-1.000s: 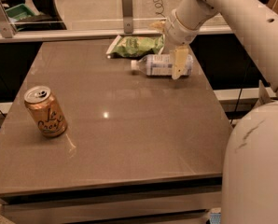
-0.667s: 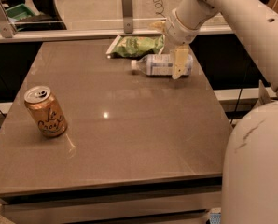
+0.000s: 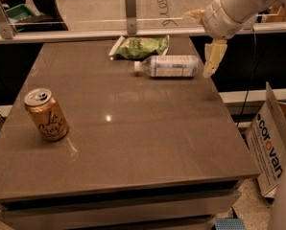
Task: Move blue plastic bottle near green jalapeno chip bag
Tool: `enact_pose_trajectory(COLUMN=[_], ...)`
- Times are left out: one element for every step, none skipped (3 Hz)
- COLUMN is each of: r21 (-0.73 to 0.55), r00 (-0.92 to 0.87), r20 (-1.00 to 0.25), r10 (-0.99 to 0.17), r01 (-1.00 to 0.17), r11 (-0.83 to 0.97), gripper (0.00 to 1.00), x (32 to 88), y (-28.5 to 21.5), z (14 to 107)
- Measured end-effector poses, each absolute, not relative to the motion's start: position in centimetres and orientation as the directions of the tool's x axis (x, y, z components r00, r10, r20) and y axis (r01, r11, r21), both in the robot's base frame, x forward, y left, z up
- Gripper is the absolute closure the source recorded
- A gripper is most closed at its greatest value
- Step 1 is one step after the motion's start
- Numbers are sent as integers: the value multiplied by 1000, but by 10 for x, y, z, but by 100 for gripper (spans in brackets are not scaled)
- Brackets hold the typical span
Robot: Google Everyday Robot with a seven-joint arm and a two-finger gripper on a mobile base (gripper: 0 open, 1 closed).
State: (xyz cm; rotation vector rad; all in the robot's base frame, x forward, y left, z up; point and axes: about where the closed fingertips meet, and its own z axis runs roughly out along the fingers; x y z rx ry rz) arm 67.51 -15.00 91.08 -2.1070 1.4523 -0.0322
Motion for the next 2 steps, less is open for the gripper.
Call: enact_pose_trajectory(r21=[-480,-480], r00=[332,332], r20=[-306,-306], r10=[-892,-892], r01=[-863,-863], r11=[-156,-156], gripper=[0,0], x=[639,639], y=[-202,-202], z=[933,933])
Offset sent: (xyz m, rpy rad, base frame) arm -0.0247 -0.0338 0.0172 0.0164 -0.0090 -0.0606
